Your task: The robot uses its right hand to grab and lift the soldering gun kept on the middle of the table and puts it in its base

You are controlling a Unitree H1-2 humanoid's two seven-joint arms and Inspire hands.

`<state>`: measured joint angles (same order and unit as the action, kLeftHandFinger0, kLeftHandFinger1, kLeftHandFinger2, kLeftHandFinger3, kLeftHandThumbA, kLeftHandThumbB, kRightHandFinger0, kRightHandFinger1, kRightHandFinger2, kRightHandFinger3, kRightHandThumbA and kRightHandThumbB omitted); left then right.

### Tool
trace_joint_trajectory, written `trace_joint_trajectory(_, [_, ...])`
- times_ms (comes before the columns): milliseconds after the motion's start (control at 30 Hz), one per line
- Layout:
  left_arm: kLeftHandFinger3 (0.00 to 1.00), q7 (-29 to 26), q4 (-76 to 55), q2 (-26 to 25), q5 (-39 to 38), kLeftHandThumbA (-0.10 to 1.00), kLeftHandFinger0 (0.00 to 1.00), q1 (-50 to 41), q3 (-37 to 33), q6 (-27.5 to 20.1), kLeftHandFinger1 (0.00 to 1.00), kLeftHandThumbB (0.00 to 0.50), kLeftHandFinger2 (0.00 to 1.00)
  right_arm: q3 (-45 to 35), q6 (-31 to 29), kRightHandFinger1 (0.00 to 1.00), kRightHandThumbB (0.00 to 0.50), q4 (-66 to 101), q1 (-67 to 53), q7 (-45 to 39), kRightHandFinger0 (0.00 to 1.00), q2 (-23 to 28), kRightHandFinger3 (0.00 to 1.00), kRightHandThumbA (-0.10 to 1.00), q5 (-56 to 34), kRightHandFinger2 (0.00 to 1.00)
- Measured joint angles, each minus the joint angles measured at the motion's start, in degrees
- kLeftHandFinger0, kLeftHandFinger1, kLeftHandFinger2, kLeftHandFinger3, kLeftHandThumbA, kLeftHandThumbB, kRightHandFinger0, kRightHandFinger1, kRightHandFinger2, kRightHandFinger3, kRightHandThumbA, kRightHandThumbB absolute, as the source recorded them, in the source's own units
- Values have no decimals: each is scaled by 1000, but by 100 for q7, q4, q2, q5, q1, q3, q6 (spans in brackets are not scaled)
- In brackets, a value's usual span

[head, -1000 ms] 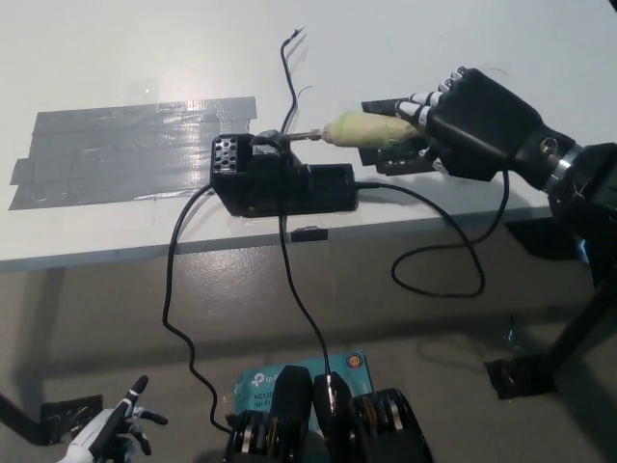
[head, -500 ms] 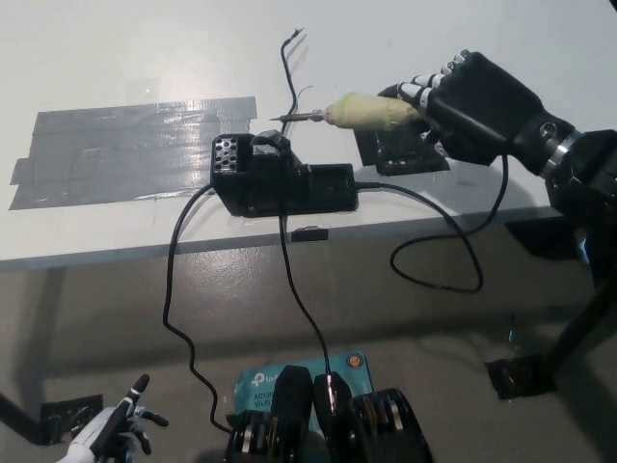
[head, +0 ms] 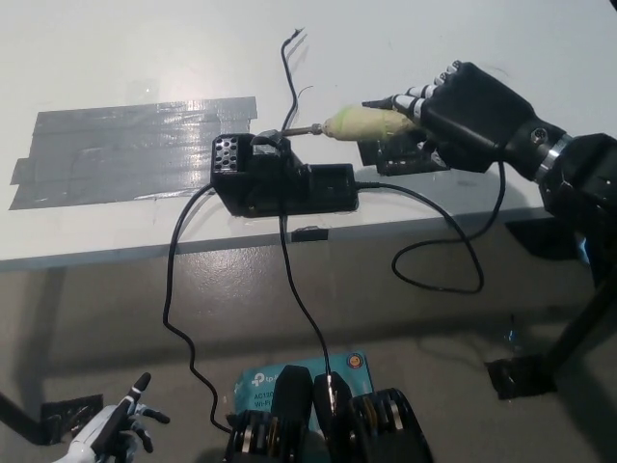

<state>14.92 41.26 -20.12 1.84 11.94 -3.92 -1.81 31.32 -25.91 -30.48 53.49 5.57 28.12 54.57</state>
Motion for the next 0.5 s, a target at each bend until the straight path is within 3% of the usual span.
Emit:
trace_joint_trajectory(67, [494, 0, -1, 0, 7, 1000, 0, 0, -9, -1, 0, 500, 218, 2, -1, 19, 50, -22, 0, -5, 0, 1, 167, -100, 3, 66])
trace_joint_trajectory(167, [476, 0, 43, 0, 10, 1000, 0, 9, -18, -16, 0, 500, 202, 4, -2, 20, 26, -36, -1, -18, 0, 4, 181, -100, 14, 419])
trace_joint_trajectory(233, [486, 0, 46, 0, 9, 1000, 0, 6, -16, -16, 0, 500, 220, 27, -2, 9, 4, -65, 0, -18, 0, 6, 114, -100, 19, 383])
trace_joint_trajectory(267, [477, 1, 40, 0, 9, 1000, 0, 5, -16, -15, 0, 500, 215, 44, -3, 16, 0, -95, -1, -18, 0, 4, 108, -100, 29, 446])
trace_joint_trajectory(367, [479, 0, 8, 0, 9, 1000, 0, 4, -17, -12, 7, 500, 241, 60, -4, 50, 13, -152, -1, -22, 0, 3, 79, -100, 47, 492])
trace_joint_trajectory(500, [473, 1, 4, 0, 4, 1000, 0, 6, -11, -1, 0, 500, 218, 74, -4, 80, 1, -249, -1, -27, 0, -6, 147, -100, 93, 594])
